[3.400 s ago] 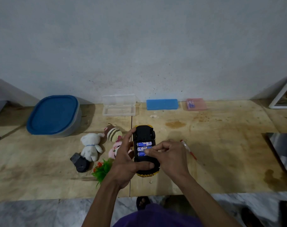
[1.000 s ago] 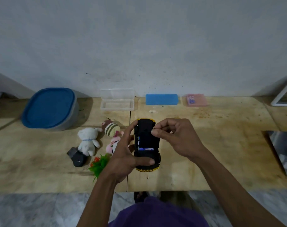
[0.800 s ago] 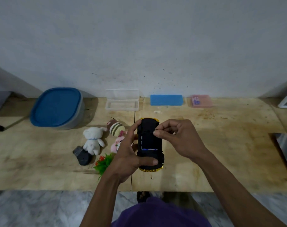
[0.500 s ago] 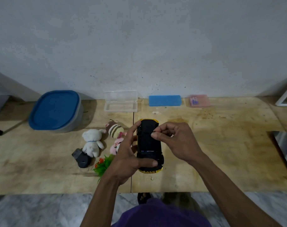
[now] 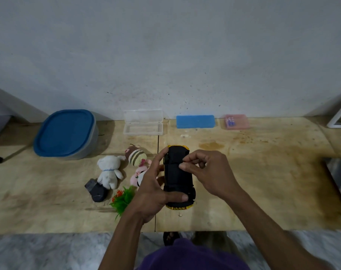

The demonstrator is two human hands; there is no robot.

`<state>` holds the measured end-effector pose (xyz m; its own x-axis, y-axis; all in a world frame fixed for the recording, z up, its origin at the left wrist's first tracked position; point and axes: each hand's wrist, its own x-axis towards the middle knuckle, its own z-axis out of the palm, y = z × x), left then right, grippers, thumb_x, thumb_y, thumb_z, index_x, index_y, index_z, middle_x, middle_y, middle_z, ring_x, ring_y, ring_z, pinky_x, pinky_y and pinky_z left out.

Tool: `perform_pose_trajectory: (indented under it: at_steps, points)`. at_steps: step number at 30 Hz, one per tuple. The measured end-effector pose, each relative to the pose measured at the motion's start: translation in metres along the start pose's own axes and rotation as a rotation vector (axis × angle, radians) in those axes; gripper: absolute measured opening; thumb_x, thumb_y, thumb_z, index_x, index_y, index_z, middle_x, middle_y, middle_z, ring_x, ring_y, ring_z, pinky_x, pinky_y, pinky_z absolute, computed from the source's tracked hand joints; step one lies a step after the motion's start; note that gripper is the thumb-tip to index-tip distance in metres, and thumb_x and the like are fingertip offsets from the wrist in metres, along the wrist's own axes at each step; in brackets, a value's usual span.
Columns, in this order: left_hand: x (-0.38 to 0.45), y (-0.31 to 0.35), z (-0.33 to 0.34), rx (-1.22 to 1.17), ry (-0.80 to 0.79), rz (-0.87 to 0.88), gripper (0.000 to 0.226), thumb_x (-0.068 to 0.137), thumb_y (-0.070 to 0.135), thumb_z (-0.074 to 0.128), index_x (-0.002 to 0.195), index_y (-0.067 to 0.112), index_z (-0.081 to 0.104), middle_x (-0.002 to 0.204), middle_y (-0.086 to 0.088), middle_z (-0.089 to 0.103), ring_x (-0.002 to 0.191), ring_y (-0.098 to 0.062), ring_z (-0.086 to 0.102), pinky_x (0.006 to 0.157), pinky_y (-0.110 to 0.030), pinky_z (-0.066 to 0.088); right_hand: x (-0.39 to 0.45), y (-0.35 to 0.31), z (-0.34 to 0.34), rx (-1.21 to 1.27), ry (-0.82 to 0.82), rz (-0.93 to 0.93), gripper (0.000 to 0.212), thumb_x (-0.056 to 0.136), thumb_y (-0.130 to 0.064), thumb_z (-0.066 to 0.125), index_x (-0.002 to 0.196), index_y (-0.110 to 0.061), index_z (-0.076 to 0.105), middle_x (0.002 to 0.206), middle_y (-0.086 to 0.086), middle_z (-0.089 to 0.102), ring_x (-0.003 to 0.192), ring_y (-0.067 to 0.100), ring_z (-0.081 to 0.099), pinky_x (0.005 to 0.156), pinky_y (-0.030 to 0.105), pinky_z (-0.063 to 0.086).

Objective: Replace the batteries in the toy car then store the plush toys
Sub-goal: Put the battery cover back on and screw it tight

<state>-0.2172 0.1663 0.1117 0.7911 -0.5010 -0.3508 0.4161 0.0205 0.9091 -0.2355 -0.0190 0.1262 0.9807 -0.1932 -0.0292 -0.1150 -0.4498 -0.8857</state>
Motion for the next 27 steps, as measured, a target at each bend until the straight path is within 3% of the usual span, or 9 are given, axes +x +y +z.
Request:
perform_pose_trajectory:
  at_steps: [3,6,8,11,16,19,23,27]
  points:
    - [0.0,-0.001,-0.001,-0.016,0.003,-0.005,0.121,0.057,-0.02,0.087,0.145,0.049,0.042,0.137,-0.002,0.055,0.118,-0.028,0.064,0.086,-0.052,0.06,-0.003,0.005,0.008,-0.287,0.067,-0.188,0.021,0.088,-0.033,0.072,0.106,-0.024,0.076,0.085,-0.013,0.072,0.08,0.003,0.048,0.067,0.029,0.045]
    - [0.002,0.001,-0.003,-0.043,-0.007,0.002,0.121,0.057,-0.021,0.087,0.144,0.049,0.043,0.139,-0.003,0.056,0.121,-0.03,0.063,0.087,-0.054,0.06,-0.007,0.01,0.015,-0.514,0.148,-0.407,0.032,0.093,-0.038,0.057,0.106,-0.017,0.076,0.092,-0.003,0.07,0.087,0.018,0.048,0.064,0.03,0.047]
    - [0.005,0.001,-0.003,-0.053,-0.007,0.01,0.12,0.056,-0.019,0.087,0.144,0.05,0.043,0.14,-0.004,0.054,0.121,-0.031,0.063,0.087,-0.053,0.06,-0.009,0.012,0.017,-0.612,0.169,-0.455,0.033,0.094,-0.037,0.053,0.107,-0.016,0.076,0.096,0.0,0.066,0.087,0.022,0.051,0.061,0.033,0.049]
    - [0.007,0.002,-0.003,-0.066,-0.005,0.022,0.12,0.057,-0.021,0.086,0.145,0.047,0.043,0.141,-0.006,0.053,0.12,-0.03,0.064,0.085,-0.051,0.06,-0.013,0.011,0.018,-0.614,0.165,-0.376,0.035,0.095,-0.041,0.05,0.112,-0.022,0.075,0.1,-0.002,0.059,0.09,0.02,0.049,0.059,0.033,0.047]
    - [0.009,0.0,0.001,-0.068,0.013,0.029,0.118,0.061,-0.027,0.081,0.145,0.046,0.043,0.141,-0.006,0.053,0.113,-0.025,0.069,0.078,-0.042,0.061,-0.012,0.01,0.017,-0.483,0.102,-0.184,0.039,0.095,-0.048,0.047,0.12,-0.031,0.071,0.101,-0.011,0.046,0.095,0.009,0.035,0.069,0.035,0.048]
    - [0.011,-0.002,0.004,-0.085,0.016,0.021,0.117,0.059,-0.024,0.083,0.14,0.052,0.046,0.139,-0.005,0.055,0.115,-0.029,0.067,0.079,-0.046,0.061,-0.016,0.011,0.017,-0.537,0.149,-0.223,0.04,0.095,-0.046,0.045,0.118,-0.028,0.072,0.103,-0.006,0.052,0.092,0.012,0.038,0.065,0.037,0.049]
    - [0.017,0.002,0.008,-0.046,0.015,0.028,0.118,0.06,-0.026,0.081,0.141,0.05,0.045,0.135,-0.004,0.057,0.11,-0.019,0.068,0.079,-0.042,0.061,-0.017,0.02,0.014,-0.604,0.236,-0.296,0.034,0.095,-0.042,0.051,0.118,-0.027,0.072,0.101,-0.001,0.058,0.087,0.021,0.048,0.061,0.039,0.049]
    - [0.022,0.002,0.011,-0.02,0.015,0.027,0.117,0.059,-0.026,0.082,0.141,0.05,0.046,0.134,-0.005,0.059,0.11,-0.019,0.068,0.08,-0.044,0.062,-0.015,0.024,0.012,-0.605,0.236,-0.267,0.036,0.094,-0.044,0.05,0.117,-0.028,0.072,0.1,-0.002,0.057,0.088,0.022,0.048,0.061,0.041,0.05]
